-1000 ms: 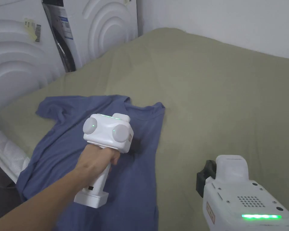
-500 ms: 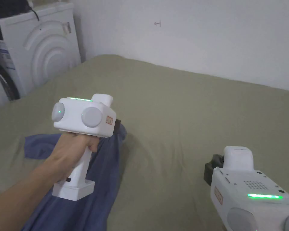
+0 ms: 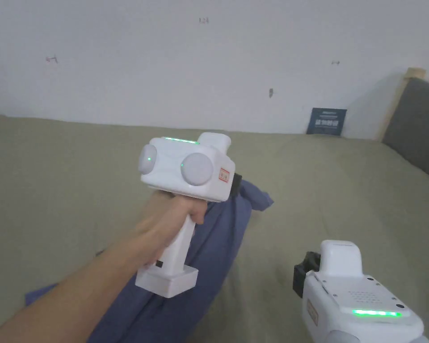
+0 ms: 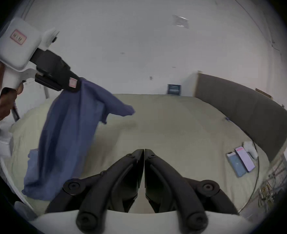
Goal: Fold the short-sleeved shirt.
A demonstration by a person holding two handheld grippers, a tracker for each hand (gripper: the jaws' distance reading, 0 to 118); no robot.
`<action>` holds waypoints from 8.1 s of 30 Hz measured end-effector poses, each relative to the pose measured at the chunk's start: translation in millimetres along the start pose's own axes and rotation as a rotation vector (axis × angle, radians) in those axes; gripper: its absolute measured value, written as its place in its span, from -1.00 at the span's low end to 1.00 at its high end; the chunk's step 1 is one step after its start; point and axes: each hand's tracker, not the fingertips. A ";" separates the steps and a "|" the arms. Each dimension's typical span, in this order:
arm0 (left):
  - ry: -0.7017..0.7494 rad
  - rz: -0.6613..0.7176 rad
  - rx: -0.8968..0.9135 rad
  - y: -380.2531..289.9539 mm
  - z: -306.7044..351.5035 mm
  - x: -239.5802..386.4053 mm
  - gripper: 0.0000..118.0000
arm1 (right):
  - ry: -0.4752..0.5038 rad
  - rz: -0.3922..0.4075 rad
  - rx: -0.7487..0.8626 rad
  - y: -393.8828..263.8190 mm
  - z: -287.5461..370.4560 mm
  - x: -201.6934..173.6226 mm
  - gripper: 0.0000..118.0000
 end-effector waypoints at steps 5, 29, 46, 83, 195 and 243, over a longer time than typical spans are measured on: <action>-0.118 -0.007 -0.132 -21.8 -91.1 48.2 -0.99 | -0.096 -0.041 -0.043 -17.8 -8.7 49.9 -0.87; 0.201 0.034 -0.004 -127.6 -40.4 -9.4 -0.99 | -0.017 -0.069 -0.090 -33.4 -18.7 25.8 -0.87; 0.631 0.255 0.212 -237.9 211.4 -123.6 -0.99 | 0.203 0.050 0.014 -18.9 44.3 -86.5 -0.87; 0.526 0.226 -0.377 -198.4 -16.8 -218.4 -0.90 | 0.095 0.024 -0.205 -49.8 -67.7 -35.4 -0.87; 0.590 0.314 -0.166 -288.0 170.8 -185.7 -0.90 | 0.029 -0.001 -0.353 -78.3 -9.1 94.0 -0.78; 0.435 0.412 -0.241 -286.6 165.0 -266.7 1.00 | 0.334 0.172 -0.235 -108.9 25.1 -146.9 -0.89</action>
